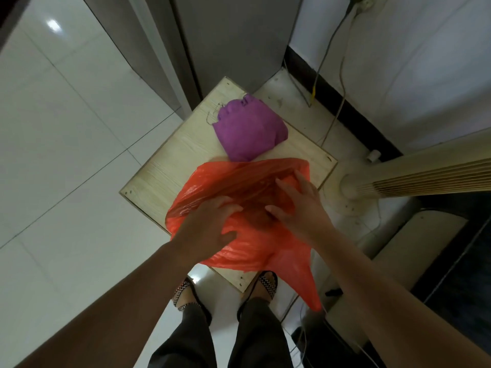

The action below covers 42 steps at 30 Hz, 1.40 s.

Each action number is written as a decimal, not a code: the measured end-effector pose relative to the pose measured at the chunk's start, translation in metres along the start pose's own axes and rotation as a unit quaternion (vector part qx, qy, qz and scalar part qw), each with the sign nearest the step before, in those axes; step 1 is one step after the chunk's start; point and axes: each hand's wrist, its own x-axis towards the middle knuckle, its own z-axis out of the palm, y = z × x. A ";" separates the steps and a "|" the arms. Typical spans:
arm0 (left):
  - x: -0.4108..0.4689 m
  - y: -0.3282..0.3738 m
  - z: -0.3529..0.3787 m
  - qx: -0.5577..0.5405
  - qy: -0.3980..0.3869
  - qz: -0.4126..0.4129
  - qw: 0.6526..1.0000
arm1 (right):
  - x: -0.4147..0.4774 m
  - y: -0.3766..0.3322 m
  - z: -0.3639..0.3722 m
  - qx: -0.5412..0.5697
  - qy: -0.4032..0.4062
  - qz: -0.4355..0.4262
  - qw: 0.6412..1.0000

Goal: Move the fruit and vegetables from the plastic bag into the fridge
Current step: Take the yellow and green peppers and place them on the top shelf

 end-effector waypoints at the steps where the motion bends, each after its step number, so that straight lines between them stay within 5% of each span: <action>1: -0.002 -0.002 -0.002 -0.001 0.017 0.002 1.000 | -0.004 -0.002 -0.001 -0.010 0.021 -0.009 1.000; 4: -0.007 -0.008 -0.007 -0.016 0.065 0.003 0.998 | -0.022 -0.009 -0.001 -0.063 0.085 -0.083 0.991; 8: -0.006 -0.014 -0.011 -0.050 0.079 0.017 0.995 | -0.045 -0.012 0.008 -0.058 0.012 -0.131 0.990; 14: -0.008 -0.012 -0.022 -0.074 0.120 0.011 0.990 | -0.032 -0.021 0.014 -0.121 0.030 -0.089 0.988; 18: -0.010 -0.012 -0.026 -0.079 0.142 0.015 0.987 | -0.018 -0.024 0.007 -0.086 0.090 -0.110 0.986; 28: 0.018 -0.002 -0.015 -0.100 0.163 0.061 0.980 | 0.014 -0.038 -0.031 -0.048 0.090 -0.148 0.984; 42: 0.014 0.009 -0.012 -0.100 0.181 0.097 0.974 | -0.026 0.033 -0.015 -0.012 0.130 -0.078 0.988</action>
